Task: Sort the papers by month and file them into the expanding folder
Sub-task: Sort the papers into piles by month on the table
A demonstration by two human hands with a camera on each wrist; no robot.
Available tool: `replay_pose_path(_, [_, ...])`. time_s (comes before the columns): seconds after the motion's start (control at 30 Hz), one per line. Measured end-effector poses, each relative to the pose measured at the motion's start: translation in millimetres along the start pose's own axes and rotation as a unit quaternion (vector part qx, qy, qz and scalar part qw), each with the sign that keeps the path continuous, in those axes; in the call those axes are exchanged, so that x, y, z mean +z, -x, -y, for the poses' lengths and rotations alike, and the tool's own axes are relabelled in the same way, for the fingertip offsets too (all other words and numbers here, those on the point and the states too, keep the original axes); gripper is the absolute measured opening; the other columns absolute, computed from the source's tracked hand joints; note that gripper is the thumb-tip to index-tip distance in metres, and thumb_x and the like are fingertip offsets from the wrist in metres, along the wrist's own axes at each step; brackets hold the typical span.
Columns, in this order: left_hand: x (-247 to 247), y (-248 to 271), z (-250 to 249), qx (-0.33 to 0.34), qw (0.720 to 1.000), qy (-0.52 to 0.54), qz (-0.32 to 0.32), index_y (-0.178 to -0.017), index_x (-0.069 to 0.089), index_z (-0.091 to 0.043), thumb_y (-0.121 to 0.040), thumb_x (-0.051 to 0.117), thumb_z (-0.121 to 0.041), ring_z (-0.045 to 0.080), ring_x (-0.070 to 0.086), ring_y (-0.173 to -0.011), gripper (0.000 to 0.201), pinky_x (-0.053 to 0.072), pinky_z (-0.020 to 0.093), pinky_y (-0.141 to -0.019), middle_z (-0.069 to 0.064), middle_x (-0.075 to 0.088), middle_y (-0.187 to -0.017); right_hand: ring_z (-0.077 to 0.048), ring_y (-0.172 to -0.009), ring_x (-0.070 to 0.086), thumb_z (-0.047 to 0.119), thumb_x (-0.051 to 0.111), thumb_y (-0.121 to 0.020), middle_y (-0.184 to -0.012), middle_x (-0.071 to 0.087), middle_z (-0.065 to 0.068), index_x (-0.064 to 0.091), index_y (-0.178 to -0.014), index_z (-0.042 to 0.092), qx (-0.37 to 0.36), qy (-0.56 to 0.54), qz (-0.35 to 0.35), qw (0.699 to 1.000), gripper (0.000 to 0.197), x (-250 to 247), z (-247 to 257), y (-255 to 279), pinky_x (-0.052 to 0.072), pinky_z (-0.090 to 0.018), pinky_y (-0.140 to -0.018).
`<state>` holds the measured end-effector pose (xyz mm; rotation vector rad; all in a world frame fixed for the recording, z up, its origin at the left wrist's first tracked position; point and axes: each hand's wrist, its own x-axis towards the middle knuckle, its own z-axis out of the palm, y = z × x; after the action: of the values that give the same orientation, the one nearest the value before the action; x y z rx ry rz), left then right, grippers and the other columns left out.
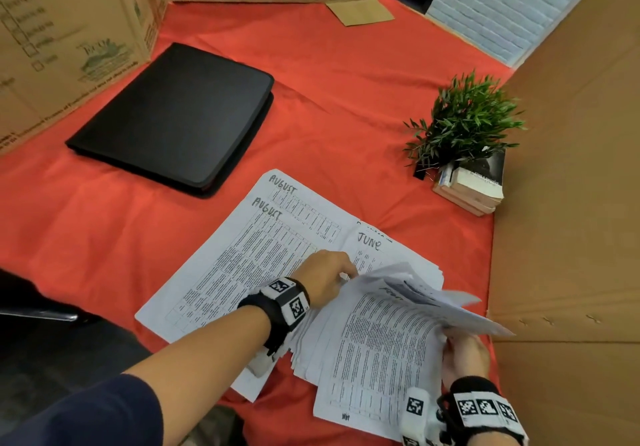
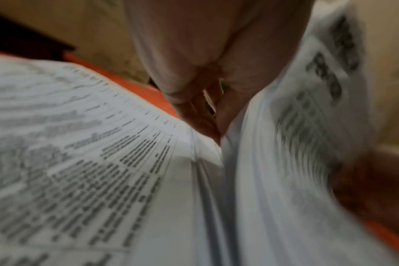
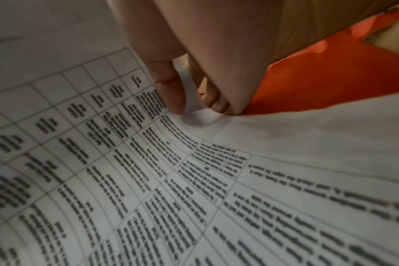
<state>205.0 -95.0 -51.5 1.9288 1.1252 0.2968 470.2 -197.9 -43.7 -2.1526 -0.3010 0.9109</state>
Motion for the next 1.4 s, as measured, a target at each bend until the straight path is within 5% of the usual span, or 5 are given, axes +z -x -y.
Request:
replay_pose_path(0.43, [-55.9,42.2,64.7,-0.379,0.874,-0.165,-0.255,-0.117,0.048,-0.01,-0.071,0.08,-0.046,0.026,0.045,-0.112,0.067,0.038,0.04,-0.091,0.008,0.048,-0.121,-0.027,-0.097,0.058,-0.009,0.053,-0.076,-0.103,0.065,-0.014,0.064,-0.112,0.011,-0.02,-0.045,-0.016,0.999,0.042,10.5,-5.2,4.3,0.046,-0.041,-0.088])
replay_pose_path(0.53, [-61.2,52.0,80.0,-0.422,0.85,-0.152,-0.276,-0.115,0.048,-0.009,-0.06,0.083,-0.057,0.027,0.044,-0.11,0.081,0.04,0.041,-0.088,0.008,0.047,-0.119,-0.023,-0.068,0.049,-0.006,0.056,-0.076,-0.077,0.057,-0.014,0.065,-0.104,0.005,-0.006,-0.014,-0.031,0.999,0.032,13.9,-1.8,6.1,0.04,-0.033,-0.064])
replay_pose_path(0.9, [-78.6,52.9,88.6,-0.44,0.852,-0.112,-0.259,-0.117,0.045,-0.009,-0.052,0.088,-0.057,0.027,0.044,-0.114,0.091,0.043,0.043,-0.089,0.01,0.047,-0.121,-0.027,-0.09,0.049,-0.009,0.057,-0.079,-0.116,0.061,-0.029,0.061,-0.1,-0.009,0.032,0.041,-0.048,0.998,0.021,22.5,13.0,5.0,0.043,-0.049,-0.095])
replay_pose_path(1.17, [-74.8,37.5,56.7,-0.304,0.894,-0.204,-0.258,-0.115,0.048,-0.014,-0.079,0.075,-0.042,0.023,0.045,-0.11,0.052,0.042,0.038,-0.089,0.004,0.047,-0.119,-0.025,-0.085,0.044,-0.01,0.056,-0.082,-0.097,0.057,-0.027,0.056,-0.108,-0.022,0.029,0.051,-0.044,0.997,0.029,22.0,12.0,2.7,0.033,-0.034,-0.073])
replay_pose_path(1.4, [-15.8,-23.3,-14.2,-0.194,0.977,-0.087,-0.031,-0.082,0.057,-0.011,-0.091,0.062,-0.045,0.02,0.058,-0.071,0.036,0.052,0.031,-0.066,0.005,0.06,-0.08,-0.027,-0.086,0.048,-0.007,0.056,-0.081,-0.105,0.06,-0.031,0.06,-0.106,-0.018,0.038,0.054,-0.036,0.997,0.027,17.9,7.9,-0.6,0.039,-0.04,-0.075])
